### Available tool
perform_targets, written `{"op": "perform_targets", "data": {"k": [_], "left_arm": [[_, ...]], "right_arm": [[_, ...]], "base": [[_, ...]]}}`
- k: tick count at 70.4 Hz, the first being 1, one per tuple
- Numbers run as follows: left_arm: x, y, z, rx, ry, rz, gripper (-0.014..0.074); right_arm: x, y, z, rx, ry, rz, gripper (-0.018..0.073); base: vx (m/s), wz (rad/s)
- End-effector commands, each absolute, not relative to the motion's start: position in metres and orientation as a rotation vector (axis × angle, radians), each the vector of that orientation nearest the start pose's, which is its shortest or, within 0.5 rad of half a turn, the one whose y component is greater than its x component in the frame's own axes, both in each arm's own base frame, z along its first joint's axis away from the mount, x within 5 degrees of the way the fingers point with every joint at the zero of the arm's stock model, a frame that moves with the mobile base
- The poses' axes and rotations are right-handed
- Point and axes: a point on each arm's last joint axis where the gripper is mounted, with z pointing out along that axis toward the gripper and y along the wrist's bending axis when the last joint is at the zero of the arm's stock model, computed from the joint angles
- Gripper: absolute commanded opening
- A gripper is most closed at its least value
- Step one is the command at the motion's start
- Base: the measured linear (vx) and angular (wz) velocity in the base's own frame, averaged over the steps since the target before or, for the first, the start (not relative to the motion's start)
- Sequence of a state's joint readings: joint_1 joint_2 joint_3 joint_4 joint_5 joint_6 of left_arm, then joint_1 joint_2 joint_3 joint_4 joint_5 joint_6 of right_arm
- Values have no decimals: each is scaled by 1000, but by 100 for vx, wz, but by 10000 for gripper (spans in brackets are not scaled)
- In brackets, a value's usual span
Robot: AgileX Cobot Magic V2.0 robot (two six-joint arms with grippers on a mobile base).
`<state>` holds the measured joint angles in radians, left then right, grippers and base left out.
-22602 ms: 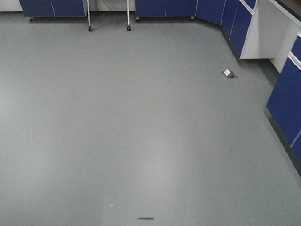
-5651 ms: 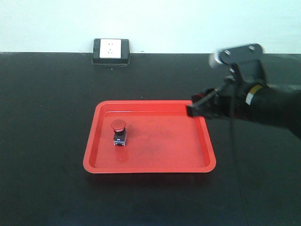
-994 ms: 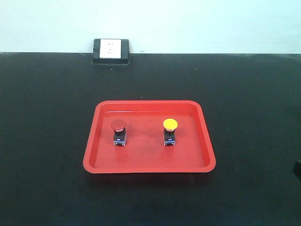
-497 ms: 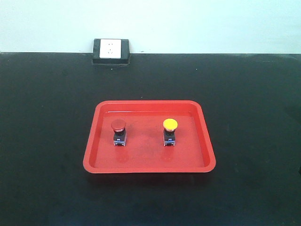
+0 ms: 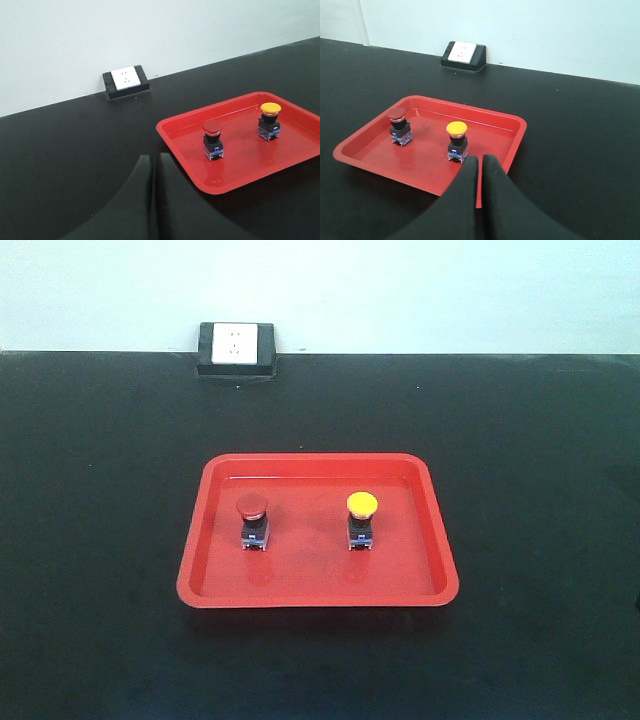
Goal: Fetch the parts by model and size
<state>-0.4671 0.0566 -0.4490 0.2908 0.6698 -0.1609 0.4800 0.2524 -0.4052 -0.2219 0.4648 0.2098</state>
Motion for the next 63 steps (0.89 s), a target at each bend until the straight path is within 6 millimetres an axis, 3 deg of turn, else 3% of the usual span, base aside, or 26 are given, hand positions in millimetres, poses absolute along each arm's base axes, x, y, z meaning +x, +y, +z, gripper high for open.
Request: {"op": "perform_targets", "data": {"k": [1, 30, 50, 63], "left_arm": [[26, 4, 310, 329, 1630, -159, -4], [27, 0, 308, 176, 1587, -101, -4], [50, -5, 256, 20, 1607, -98, -4], [51, -2, 222, -4, 1565, -52, -4]], "right_arm": [[61, 22, 306, -354, 1672, 258, -8], [61, 22, 306, -354, 1671, 259, -8], [61, 22, 306, -353, 1672, 260, -8], [61, 22, 306, -353, 1672, 261, -8]], "base": [[0, 0], [0, 0], [0, 0], [0, 0]]}}
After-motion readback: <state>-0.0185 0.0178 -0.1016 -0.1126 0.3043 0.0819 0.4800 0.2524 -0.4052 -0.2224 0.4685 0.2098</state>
